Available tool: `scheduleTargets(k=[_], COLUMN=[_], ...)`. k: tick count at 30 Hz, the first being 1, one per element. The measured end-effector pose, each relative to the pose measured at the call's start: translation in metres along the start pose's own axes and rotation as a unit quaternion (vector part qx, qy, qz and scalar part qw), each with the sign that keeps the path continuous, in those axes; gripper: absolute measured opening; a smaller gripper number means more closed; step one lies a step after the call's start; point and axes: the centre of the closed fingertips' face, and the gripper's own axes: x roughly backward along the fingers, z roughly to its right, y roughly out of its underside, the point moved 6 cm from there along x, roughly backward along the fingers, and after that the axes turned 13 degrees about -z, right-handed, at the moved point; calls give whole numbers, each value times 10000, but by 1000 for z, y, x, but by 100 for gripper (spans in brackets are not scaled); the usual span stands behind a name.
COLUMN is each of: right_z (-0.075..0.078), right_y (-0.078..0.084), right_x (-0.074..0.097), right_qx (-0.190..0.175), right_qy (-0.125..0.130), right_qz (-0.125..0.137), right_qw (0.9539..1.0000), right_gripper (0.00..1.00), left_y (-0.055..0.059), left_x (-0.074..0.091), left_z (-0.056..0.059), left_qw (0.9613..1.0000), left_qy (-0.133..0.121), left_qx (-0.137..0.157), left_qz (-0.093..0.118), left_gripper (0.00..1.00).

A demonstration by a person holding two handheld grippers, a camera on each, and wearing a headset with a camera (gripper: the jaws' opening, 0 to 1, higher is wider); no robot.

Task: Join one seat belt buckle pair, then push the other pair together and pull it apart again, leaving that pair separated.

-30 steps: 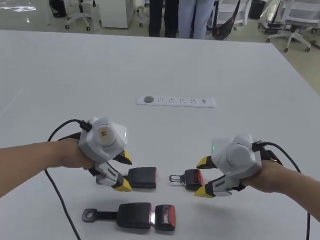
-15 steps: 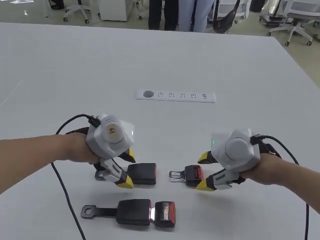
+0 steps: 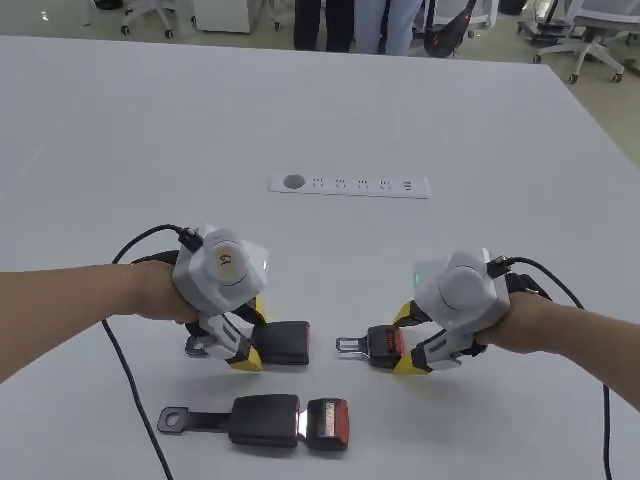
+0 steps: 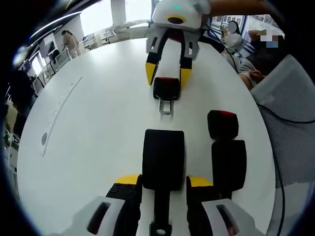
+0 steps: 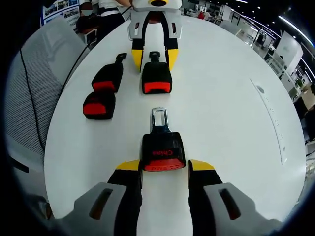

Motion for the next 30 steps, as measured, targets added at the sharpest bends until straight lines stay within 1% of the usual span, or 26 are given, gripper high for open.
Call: scheduleTargets(k=[5, 8, 11, 19, 30], right_z=[0, 0, 0, 1, 4], right_y=[0, 1, 1, 1, 1], right_x=[-1, -1, -2, -2, -5], right_qx=[26, 1, 13, 15, 19], right_qy=[-72, -111, -117, -155, -216], right_qz=[33, 55, 61, 83, 65], right_qw=[10000, 9999, 9999, 9998, 9997], right_gripper=[33, 32, 32, 32, 34], left_y=[-1, -1, -1, 3, 2], left_x=[-3, -4, -5, -7, -6], left_z=[0, -1, -1, -6, -4], left_qw=[10000, 10000, 9999, 10000, 10000], left_qy=[20, -3, -9, 22, 38], left_qx=[-25, -34, -47, -42, 37], left_qz=[-15, -94, -117, -60, -2], left_gripper=[35, 33, 33, 33, 32])
